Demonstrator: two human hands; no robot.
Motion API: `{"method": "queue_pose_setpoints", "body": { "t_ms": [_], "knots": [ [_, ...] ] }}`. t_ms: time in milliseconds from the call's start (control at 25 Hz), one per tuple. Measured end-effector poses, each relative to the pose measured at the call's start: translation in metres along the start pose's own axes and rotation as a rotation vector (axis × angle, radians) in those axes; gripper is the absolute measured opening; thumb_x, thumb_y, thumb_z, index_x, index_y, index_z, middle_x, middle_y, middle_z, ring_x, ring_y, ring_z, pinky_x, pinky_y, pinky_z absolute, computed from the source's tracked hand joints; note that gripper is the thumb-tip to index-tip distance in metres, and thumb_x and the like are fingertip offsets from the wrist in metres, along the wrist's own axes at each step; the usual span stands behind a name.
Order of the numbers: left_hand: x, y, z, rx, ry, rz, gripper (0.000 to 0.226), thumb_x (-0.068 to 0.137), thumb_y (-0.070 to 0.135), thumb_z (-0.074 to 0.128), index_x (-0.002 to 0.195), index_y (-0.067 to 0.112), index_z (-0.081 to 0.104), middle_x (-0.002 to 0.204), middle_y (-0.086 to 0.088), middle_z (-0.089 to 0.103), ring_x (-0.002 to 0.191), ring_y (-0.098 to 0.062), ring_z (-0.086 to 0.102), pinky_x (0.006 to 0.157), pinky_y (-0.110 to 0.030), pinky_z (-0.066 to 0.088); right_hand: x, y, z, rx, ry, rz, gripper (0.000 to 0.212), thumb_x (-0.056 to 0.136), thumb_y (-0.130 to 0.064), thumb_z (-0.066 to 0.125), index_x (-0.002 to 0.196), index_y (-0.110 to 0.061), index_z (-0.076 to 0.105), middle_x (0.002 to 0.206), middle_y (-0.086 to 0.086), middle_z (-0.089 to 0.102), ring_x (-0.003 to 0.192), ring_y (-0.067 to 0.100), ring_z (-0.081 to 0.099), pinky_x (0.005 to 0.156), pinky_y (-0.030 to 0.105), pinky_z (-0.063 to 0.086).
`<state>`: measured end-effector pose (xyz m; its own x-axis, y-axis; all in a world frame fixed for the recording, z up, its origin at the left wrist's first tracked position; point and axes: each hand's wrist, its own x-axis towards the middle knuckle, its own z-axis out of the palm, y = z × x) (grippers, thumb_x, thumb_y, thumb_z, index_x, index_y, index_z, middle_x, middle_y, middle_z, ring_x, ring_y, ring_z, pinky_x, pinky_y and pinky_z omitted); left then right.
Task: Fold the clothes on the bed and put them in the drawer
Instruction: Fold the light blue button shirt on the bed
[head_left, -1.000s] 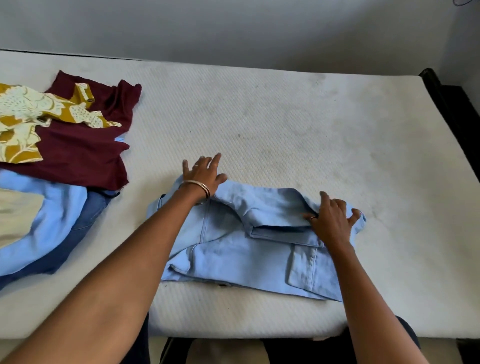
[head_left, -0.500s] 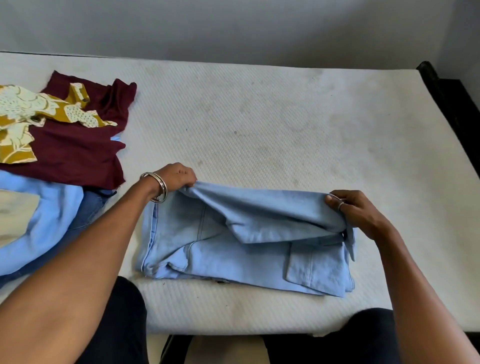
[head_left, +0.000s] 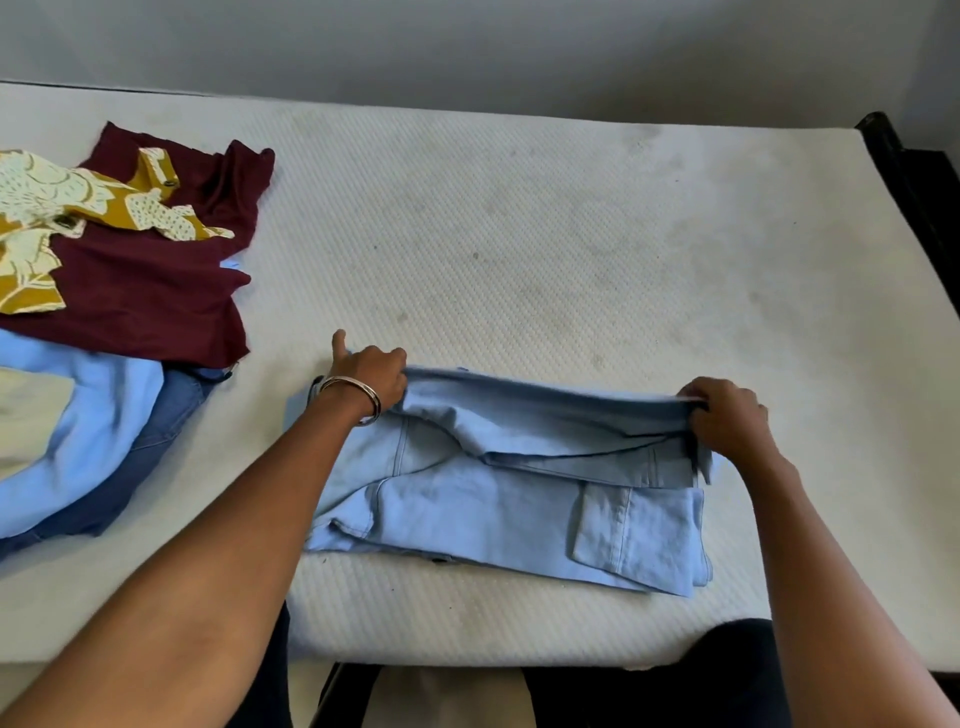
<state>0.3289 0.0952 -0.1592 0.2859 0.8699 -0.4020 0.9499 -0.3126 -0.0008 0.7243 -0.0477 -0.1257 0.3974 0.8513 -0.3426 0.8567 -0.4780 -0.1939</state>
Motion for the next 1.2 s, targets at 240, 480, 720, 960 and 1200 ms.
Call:
{"method": "queue_pose_setpoints", "body": {
  "t_ms": [240,480,720,960,1200],
  "knots": [
    [-0.005,-0.016,-0.001,-0.173,0.165,-0.002,0.026,0.089,0.015,0.046,0.104,0.018,0.067,0.098,-0.009,0.062,0.111,-0.024,0.049,0.093,-0.037,0.026,-0.001,0.008,-0.045,0.519,-0.077,-0.114,0.013,0.098,-0.02,0.058,0.089,-0.02,0.067,0.081,0.01,0.069,0.073,0.024,0.06,0.072,0.037,0.048],
    [-0.022,0.029,-0.012,-0.106,0.449,0.001,0.035,0.068,0.006,0.065,0.1,0.021,0.067,0.112,-0.008,0.058,0.106,-0.033,0.052,0.09,-0.047,0.038,0.019,0.006,-0.011,-0.177,-0.197,0.068,0.042,0.092,-0.043,0.064,0.128,-0.024,0.054,0.127,0.011,0.057,0.12,0.033,0.048,0.098,0.048,0.035],
    [-0.043,0.117,0.031,-0.108,0.032,0.301,0.038,0.086,0.039,0.062,0.12,0.022,0.057,0.123,-0.006,0.049,0.116,-0.029,0.049,0.089,-0.039,0.043,-0.04,-0.013,0.048,0.241,0.392,0.377,0.044,0.089,-0.032,0.067,0.129,-0.017,0.055,0.136,0.016,0.044,0.129,0.038,0.032,0.103,0.055,0.024],
    [-0.072,0.11,0.064,-0.083,-0.115,0.213,0.102,0.065,0.055,0.079,0.148,0.039,0.021,0.156,-0.005,0.005,0.142,-0.035,0.009,0.117,-0.044,0.018,-0.063,0.007,0.082,0.57,0.144,0.587,0.061,0.094,-0.046,0.059,0.143,-0.017,0.037,0.148,0.022,0.023,0.132,0.045,0.024,0.107,0.058,0.027],
    [-0.053,0.111,0.029,-0.601,-0.01,0.178,0.037,0.083,0.043,0.07,0.11,0.018,0.069,0.122,-0.007,0.058,0.117,-0.029,0.053,0.098,-0.032,0.04,-0.037,0.023,0.056,1.238,0.459,0.944,0.082,0.075,-0.001,0.081,0.142,-0.013,0.036,0.145,0.018,0.029,0.106,0.031,0.052,0.081,0.035,0.049]
  ]
}}
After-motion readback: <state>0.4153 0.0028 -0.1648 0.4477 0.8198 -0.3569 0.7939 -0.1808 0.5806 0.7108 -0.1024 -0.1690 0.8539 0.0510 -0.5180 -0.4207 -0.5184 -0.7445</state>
